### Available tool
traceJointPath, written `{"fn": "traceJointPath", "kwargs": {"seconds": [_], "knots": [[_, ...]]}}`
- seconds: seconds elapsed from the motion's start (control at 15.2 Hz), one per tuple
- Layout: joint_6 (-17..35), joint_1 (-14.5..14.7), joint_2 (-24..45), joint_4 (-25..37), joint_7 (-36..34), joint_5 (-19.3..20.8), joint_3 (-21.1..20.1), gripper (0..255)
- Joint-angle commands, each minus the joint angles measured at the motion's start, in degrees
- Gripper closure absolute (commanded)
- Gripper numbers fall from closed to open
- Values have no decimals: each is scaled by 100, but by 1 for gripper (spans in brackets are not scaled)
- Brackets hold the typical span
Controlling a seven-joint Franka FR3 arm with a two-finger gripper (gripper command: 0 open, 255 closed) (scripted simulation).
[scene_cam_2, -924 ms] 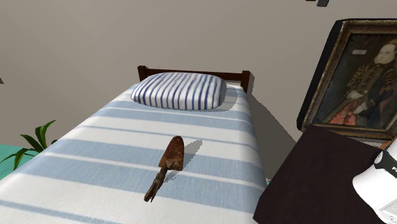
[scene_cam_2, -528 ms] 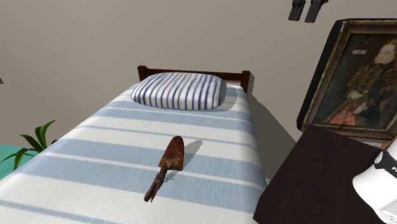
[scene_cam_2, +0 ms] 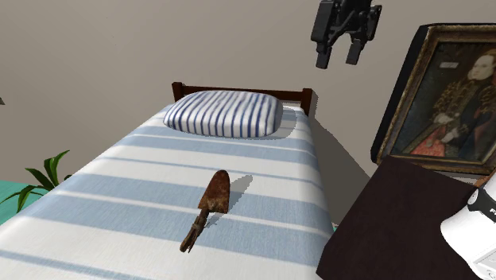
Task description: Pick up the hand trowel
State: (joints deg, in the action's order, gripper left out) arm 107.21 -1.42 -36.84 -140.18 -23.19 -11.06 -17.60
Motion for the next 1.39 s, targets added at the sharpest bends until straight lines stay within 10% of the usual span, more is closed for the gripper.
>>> {"fn": "traceJointPath", "kwargs": {"seconds": [0.0, 0.59, 0.99, 1.32], "knots": [[340, -6, 260, -80, -392, -58, -310, 0], [1601, -379, 2112, 326, -2280, 425, -1619, 0], [2127, -567, 3819, 1001, -4027, 1708, -2201, 0], [2172, -144, 5317, 1832, -5442, 2952, -2010, 0]]}}
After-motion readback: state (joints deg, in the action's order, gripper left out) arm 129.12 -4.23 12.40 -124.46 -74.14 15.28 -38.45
